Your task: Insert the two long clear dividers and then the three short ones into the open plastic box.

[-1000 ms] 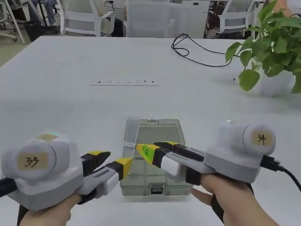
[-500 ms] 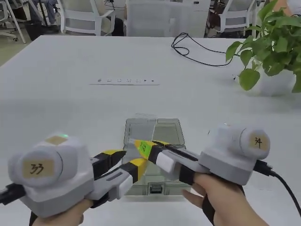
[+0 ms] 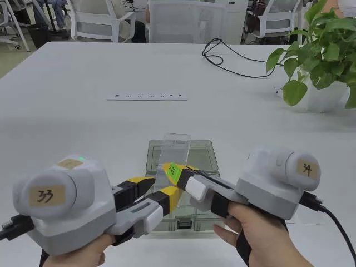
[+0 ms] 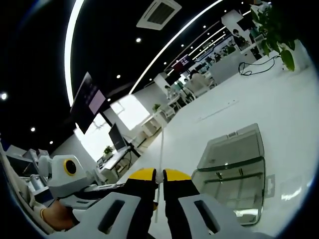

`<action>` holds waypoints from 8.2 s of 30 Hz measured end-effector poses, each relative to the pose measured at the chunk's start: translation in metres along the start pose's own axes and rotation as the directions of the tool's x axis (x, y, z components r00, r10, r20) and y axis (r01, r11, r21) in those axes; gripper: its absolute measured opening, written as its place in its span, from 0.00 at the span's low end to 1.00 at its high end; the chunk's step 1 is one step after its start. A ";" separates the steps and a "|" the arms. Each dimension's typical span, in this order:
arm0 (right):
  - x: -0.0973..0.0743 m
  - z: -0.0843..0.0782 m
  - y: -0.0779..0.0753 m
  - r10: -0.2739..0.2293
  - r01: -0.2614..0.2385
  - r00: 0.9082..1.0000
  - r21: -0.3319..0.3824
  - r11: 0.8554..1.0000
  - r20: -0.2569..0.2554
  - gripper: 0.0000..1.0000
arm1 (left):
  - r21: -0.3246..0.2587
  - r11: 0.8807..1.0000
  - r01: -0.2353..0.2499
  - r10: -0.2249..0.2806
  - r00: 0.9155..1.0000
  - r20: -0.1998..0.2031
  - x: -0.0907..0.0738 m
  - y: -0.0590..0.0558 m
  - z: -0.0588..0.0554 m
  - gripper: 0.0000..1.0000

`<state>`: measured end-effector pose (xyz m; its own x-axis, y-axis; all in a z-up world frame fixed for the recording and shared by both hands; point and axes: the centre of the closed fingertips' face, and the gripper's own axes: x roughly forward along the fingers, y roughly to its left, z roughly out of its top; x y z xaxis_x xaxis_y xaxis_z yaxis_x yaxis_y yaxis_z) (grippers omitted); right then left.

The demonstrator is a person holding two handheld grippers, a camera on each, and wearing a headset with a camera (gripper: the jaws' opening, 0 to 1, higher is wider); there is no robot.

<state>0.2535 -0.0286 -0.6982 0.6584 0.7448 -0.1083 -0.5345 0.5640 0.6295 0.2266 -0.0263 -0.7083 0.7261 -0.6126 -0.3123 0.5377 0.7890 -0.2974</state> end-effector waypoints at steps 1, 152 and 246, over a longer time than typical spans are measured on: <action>0.000 0.000 0.000 0.000 0.000 1.000 0.000 1.000 0.001 0.07 | 0.000 1.000 -0.001 0.001 1.000 0.001 0.000 0.000 0.000 0.30; -0.017 -0.055 -0.124 -0.520 0.522 0.516 -0.232 0.821 -0.680 0.07 | 0.370 0.929 0.000 0.034 0.996 -0.087 -0.019 0.040 -0.023 0.96; -0.077 -0.022 -0.098 -0.256 0.033 0.883 -0.492 0.870 -0.393 0.70 | 0.271 0.951 -0.147 0.188 0.973 -0.135 -0.049 0.057 -0.024 0.87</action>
<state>0.2435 -0.1328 -0.7687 0.5098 0.6537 -0.5592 -0.7041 0.6906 0.1654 0.2114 0.0477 -0.7310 0.7497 -0.4537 -0.4817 0.5213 0.8534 0.0075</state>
